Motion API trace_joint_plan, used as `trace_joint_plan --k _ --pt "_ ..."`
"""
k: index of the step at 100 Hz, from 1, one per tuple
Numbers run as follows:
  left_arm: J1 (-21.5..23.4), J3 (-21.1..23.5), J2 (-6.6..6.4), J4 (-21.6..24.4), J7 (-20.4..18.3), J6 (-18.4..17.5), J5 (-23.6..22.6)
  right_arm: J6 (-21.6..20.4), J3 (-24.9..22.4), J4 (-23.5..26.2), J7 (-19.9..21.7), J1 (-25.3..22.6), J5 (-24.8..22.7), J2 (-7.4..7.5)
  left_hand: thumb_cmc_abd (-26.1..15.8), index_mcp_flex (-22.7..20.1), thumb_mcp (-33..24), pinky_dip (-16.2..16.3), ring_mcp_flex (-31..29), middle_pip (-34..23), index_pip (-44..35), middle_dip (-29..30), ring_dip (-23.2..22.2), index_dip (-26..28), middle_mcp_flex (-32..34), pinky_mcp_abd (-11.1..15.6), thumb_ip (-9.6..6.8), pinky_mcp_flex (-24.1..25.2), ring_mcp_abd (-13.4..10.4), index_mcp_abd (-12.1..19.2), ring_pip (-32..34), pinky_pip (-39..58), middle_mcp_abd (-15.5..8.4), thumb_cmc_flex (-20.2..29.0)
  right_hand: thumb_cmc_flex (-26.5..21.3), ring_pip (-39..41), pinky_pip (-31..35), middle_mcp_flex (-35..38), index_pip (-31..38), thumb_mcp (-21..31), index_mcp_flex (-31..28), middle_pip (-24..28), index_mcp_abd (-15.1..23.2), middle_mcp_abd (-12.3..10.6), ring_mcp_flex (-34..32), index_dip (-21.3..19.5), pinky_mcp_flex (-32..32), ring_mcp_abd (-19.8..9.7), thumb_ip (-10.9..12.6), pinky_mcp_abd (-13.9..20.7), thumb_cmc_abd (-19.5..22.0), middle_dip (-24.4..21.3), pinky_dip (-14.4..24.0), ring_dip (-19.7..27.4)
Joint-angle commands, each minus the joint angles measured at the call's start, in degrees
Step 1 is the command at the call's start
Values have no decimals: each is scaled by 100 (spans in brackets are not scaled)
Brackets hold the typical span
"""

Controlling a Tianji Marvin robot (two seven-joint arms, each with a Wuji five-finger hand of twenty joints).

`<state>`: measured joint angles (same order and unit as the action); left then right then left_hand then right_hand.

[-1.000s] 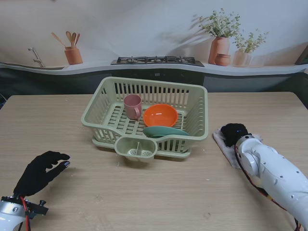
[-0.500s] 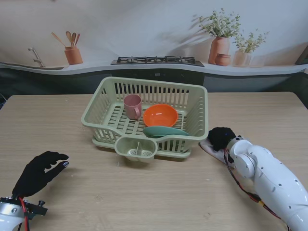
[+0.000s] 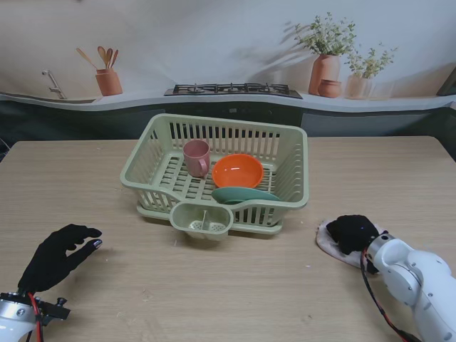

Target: Clear dishes and wipe the table

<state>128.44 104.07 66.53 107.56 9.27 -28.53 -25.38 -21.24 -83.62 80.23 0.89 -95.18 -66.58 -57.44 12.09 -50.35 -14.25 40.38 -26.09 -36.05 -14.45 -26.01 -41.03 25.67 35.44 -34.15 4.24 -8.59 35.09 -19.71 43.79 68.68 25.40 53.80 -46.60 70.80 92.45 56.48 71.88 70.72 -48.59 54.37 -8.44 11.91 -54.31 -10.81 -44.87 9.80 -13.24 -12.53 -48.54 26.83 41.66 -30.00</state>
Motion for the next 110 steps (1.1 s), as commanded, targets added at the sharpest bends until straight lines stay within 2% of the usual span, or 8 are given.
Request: trace_joint_plan --k 1,13,26,38,63,73,90,110 --pt "31 3 16 5 -81 -38 17 -13 9 -384 134 -305 -130 85 -249 -209 127 63 -41 8 70 84 -21 49 95 -2 -163 49 87 62 -30 137 82 64 -116 155 81 -6 -813 56 -651 -80 697 151 -228 389 40 -46 -145 183 399 -36 22 8" --pt "33 1 17 0 -75 -53 22 112 -30 -468 -87 -274 -204 78 -253 -214 127 63 -42 12 66 86 -21 51 93 -2 -162 49 92 69 -30 137 77 59 -114 152 80 -18 -817 50 -643 -79 706 144 -223 390 40 -58 -147 182 412 -35 21 9" --pt "32 1 21 -10 -56 -80 15 451 290 -813 -335 82 -141 66 -257 -203 128 63 -39 14 71 86 -21 51 87 -2 -162 49 78 68 -31 137 81 61 -119 151 75 -29 -812 48 -635 -70 737 140 -217 381 44 -75 -147 185 413 -32 19 12" --pt "29 -3 30 -20 -12 -93 0 679 836 -1240 -461 612 -55 80 -254 -214 132 62 -46 9 67 85 -23 52 100 -2 -162 49 87 72 -25 137 72 58 -116 150 57 -24 -790 45 -637 -60 769 114 -221 362 51 -89 -146 198 409 -31 10 17" --pt "36 10 50 -51 80 -139 -24 1328 2257 -2192 -783 1889 466 20 -251 -211 132 64 -48 8 67 84 -25 54 95 5 -162 47 82 76 -23 142 74 62 -115 149 44 -29 -778 43 -633 -57 786 104 -223 359 48 -98 -145 212 411 -34 -1 23" --pt "39 13 56 -51 108 -151 -33 1439 2590 -2406 -773 2217 628 1 -252 -214 133 64 -45 9 65 84 -23 55 96 4 -162 47 78 75 -27 142 81 61 -118 149 42 -23 -772 45 -637 -50 794 98 -222 358 49 -97 -144 213 406 -32 -4 24" --pt "30 15 52 -51 93 -133 -32 1388 2487 -2364 -661 2213 752 -22 -257 -209 134 63 -41 11 68 85 -23 55 91 7 -162 50 88 74 -31 140 85 59 -132 132 13 -11 -759 81 -668 -53 812 89 -212 369 72 -90 -137 211 338 -40 -18 43" --pt "27 20 41 -52 33 -114 -3 1074 1820 -1919 -413 1647 743 -19 -257 -209 140 63 -40 10 70 84 -23 54 90 9 -162 52 88 69 -31 140 82 59 -144 126 -37 19 -746 157 -723 -66 822 68 -214 383 101 -71 -136 178 252 -48 -38 66"
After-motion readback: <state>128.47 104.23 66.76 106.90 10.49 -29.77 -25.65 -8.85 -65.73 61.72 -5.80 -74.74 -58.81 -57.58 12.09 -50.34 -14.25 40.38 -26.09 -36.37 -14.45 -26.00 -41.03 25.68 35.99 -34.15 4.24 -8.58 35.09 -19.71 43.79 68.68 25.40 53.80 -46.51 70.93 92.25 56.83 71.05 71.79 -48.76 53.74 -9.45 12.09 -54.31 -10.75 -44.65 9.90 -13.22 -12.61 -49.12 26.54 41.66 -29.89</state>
